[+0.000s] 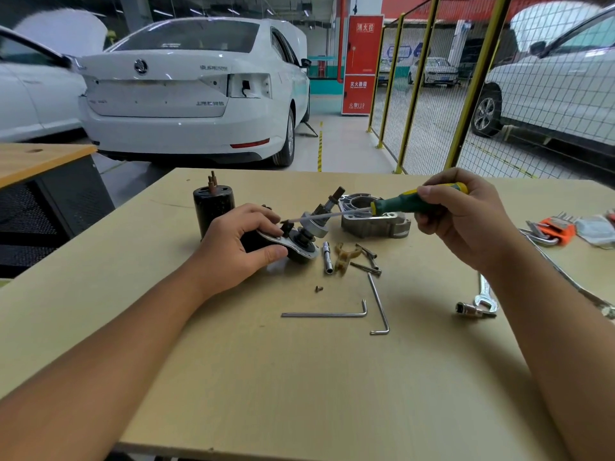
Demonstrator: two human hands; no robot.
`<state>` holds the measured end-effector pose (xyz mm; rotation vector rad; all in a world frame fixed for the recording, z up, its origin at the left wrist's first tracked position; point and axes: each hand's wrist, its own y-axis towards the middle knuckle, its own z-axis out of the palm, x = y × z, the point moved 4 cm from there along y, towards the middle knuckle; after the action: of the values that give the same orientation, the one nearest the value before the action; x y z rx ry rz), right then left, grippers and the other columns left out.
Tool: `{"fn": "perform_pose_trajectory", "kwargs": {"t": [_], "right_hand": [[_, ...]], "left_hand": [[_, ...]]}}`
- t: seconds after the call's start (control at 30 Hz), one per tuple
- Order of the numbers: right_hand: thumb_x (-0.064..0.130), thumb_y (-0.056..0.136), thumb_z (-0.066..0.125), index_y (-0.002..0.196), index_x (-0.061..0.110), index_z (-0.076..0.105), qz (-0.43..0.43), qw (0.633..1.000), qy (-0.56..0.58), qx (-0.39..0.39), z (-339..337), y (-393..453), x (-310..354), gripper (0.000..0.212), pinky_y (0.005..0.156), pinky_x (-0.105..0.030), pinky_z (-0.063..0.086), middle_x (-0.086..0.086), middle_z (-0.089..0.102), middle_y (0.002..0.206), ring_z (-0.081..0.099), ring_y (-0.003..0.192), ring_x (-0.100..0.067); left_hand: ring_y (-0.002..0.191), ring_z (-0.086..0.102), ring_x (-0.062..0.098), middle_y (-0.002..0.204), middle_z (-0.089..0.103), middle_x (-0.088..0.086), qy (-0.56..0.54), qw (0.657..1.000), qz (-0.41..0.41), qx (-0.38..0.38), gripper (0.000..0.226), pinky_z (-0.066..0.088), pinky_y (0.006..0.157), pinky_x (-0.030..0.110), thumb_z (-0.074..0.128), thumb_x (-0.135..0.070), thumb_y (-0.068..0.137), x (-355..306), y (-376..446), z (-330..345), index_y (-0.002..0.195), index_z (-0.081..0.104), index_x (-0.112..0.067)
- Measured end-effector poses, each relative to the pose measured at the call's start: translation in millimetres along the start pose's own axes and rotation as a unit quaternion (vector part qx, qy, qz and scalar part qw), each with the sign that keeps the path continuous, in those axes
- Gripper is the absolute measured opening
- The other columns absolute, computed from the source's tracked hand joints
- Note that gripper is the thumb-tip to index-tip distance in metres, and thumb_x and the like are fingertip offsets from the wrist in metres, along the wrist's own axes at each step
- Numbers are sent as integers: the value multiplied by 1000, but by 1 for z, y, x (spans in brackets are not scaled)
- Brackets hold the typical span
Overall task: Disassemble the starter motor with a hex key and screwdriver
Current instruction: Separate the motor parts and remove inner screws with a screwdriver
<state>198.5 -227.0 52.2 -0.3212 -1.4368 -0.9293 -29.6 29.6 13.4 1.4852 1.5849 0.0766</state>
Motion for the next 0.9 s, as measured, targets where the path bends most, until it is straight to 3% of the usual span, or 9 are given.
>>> {"fn": "perform_pose_trajectory", "kwargs": {"t": [0.2,0.9], "right_hand": [[9,76,77,78,17,65,14,1000,-12,5,-2,2,-7,15,52,-32,48,-15,64,83,60,61,-28],[20,69,86,79,20,68,20,1000,-14,15,0,2,-12,21,55,-33,51,-7,69,80,60,68,-32]], "left_hand": [[115,65,10,116,70,-1,-5,1000,2,-1,28,48,104,24,81,-33,76,0,0,0,96,76,-14],[116,66,11,117,70,-5,-19,1000,2,-1,25,48,105,29,82,-36,76,1,1,1,97,74,-28]]}}
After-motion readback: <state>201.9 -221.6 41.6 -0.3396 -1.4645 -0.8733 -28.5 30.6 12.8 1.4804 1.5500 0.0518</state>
